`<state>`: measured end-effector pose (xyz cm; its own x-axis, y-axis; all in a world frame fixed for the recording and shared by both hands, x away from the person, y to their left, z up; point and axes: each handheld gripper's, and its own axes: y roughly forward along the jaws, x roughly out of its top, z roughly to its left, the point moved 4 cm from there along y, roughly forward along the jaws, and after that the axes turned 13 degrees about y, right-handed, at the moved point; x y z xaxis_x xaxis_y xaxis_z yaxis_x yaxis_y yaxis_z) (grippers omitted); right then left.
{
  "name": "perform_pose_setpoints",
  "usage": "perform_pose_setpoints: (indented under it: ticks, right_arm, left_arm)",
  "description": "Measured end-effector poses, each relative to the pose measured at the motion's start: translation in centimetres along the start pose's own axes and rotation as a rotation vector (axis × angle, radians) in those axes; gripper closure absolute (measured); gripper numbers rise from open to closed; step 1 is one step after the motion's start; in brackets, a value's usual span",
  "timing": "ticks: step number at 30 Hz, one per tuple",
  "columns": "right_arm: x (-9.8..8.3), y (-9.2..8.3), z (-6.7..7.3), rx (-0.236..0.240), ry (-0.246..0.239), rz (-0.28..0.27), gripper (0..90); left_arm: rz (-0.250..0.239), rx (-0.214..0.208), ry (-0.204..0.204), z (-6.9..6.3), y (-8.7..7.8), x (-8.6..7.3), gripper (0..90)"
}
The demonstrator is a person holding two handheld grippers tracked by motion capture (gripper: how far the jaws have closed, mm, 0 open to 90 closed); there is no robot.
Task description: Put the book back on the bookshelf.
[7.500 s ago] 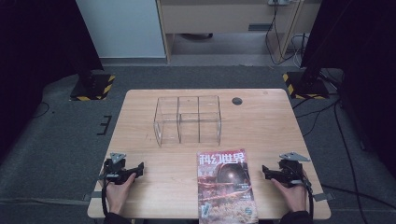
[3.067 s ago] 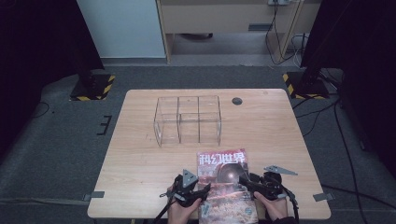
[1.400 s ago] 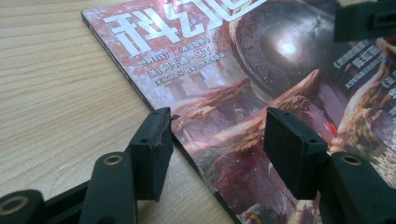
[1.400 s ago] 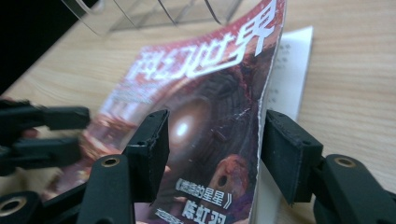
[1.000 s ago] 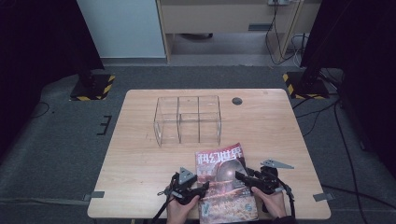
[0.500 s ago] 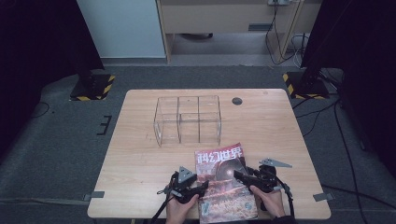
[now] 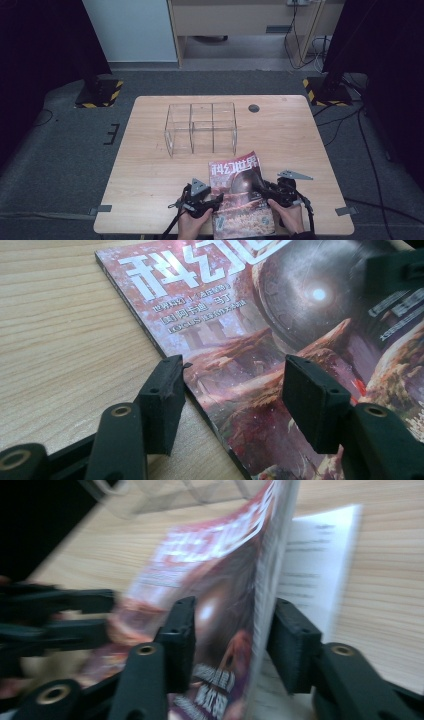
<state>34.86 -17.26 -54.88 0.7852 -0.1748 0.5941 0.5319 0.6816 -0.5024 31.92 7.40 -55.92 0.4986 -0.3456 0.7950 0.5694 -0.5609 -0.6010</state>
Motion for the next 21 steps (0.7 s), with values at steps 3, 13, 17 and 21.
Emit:
perform_pose_setpoints:
  ticks: [3,13,17,21]
  right_arm:
    - [-1.1,1.1,0.6,0.002,-0.028,0.114,55.8]
    - [-0.8,0.9,0.1,0.003,-0.002,0.152,67.9]
    - [-0.6,0.8,0.3,0.005,-0.01,0.153,73.6]
    - [-0.5,0.7,0.5,0.01,-0.012,0.152,77.6]
  left_arm:
    - [-0.001,-0.002,-0.003,0.0,0.0,0.0,41.6]
    - [-0.004,-0.011,-0.006,0.1,0.0,0.0,41.5]
    - [-0.006,-0.026,-0.007,0.3,0.0,0.0,40.1]
    - [-0.008,-0.027,-0.011,0.6,-0.1,0.0,35.9]
